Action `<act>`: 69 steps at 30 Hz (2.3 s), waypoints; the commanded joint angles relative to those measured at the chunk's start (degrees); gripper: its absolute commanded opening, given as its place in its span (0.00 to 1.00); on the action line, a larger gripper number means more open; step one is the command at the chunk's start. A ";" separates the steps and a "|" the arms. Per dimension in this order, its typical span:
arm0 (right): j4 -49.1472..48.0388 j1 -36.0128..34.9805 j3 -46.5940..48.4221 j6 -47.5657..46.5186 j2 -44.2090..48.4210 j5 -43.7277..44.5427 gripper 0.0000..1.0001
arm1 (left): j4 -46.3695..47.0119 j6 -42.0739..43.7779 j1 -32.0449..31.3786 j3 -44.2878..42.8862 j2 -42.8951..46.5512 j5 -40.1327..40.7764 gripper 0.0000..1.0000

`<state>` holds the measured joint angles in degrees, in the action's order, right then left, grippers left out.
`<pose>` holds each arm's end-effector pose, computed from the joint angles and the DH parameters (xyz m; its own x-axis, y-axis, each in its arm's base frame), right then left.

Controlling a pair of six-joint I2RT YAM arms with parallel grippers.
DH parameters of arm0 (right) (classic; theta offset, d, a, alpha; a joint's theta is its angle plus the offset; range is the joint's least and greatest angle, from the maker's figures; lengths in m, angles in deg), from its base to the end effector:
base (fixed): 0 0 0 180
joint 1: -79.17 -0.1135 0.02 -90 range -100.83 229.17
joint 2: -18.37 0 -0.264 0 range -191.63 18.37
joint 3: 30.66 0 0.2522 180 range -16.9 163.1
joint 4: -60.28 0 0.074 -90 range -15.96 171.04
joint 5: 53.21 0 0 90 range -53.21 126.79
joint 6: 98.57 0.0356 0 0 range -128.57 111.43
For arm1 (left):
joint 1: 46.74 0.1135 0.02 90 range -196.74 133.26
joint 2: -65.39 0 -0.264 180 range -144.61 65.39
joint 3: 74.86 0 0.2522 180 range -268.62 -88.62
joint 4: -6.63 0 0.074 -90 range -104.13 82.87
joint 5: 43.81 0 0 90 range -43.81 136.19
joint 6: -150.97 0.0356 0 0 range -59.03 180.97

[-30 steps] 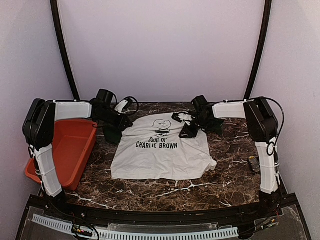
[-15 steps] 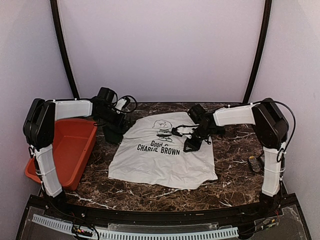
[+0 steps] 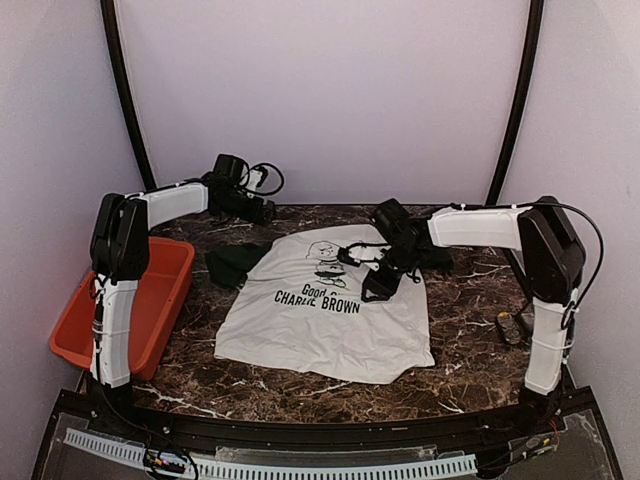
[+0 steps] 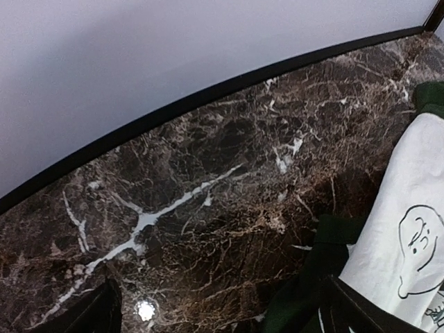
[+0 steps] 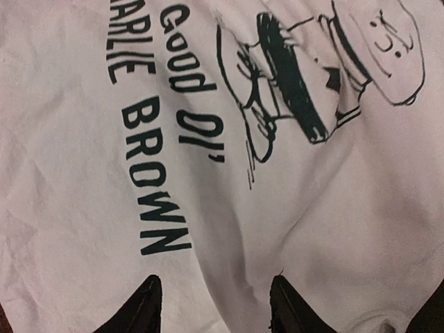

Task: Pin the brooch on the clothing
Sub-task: Flatten out the crumpled clothing at the center of the board.

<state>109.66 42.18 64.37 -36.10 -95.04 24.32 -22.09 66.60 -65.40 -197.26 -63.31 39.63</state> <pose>0.3192 0.2501 0.1756 -0.3539 -0.8316 -0.4280 -0.9206 0.3906 0.0023 0.4964 -0.1719 0.2291 -0.5012 0.2721 -0.8214 0.4579 0.8889 0.0151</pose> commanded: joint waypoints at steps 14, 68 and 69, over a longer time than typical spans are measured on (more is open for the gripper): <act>-3.32 -11.46 18.16 8.96 -15.21 -6.65 0.54 | -10.27 5.92 -5.87 -0.17 -7.04 6.93 0.98; -12.81 5.98 17.63 3.01 -6.02 -3.16 0.73 | -11.83 -11.18 -1.94 -17.66 -0.96 36.33 0.99; -12.92 6.19 18.02 2.93 -7.22 -1.56 0.73 | -12.15 -10.29 -1.85 -17.44 -1.09 36.65 0.99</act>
<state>100.08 48.62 84.00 -29.13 -98.88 21.79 -28.96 54.51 -68.02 -213.32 -67.60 71.62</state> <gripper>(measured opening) 0.728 0.987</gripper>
